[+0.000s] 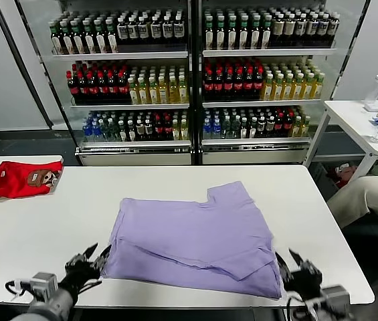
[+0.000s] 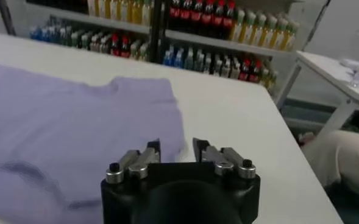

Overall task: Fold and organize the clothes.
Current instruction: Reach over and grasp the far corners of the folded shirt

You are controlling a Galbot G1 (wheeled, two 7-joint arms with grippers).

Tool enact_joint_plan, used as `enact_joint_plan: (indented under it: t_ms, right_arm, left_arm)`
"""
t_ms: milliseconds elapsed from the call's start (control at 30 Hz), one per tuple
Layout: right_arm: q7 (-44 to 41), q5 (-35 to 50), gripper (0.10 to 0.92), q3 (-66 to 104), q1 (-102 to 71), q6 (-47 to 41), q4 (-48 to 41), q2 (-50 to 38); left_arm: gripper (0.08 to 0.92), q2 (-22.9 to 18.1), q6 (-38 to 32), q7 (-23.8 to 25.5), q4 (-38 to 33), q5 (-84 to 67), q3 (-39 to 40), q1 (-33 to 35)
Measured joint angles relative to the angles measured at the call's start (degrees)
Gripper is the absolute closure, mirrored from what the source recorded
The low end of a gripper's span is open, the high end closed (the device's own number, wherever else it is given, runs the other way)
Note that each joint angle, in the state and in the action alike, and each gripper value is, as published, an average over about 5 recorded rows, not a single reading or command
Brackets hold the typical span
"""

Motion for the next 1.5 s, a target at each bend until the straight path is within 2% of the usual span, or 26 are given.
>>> enact_joint_plan:
  t_ms: [267,433,700,933,1367,1500]
  right_arm:
    - [-0.53,-0.17,0.237,-11.04,24.46,-0.12,-18.55,5.14]
    - [-0.61,-0.93,0.204,-15.36,36.40,0.11,-30.45,9.42]
    - [-0.49,-2.30,0.202,-18.34,48.73,0.97,-47.35,15.71]
    - [-0.25,-3.49,0.202,-19.49,53.39,1.85,-57.58,18.91]
    - [1.50,-1.91,0.211,-20.23,55.88,2.96,-64.12,20.69]
    - [1.54,-0.85,0.292,-20.43,56.03,2.76,-64.32,20.84]
  left_arm:
    - [0.257,-0.15,0.70,3.95,9.99,0.89,3.38,-13.76]
    - [0.182,-0.58,0.86,6.48,17.54,1.70,5.78,-21.53]
    - [0.177,-2.09,0.14,10.38,28.56,5.25,9.66,-31.34]
    - [0.177,-3.85,-0.43,13.30,36.29,7.41,12.33,-37.47]
    - [0.180,-4.82,-0.85,16.56,43.91,9.91,14.46,-42.53]
    - [0.251,-5.19,-1.25,17.40,45.26,10.22,14.79,-43.28]
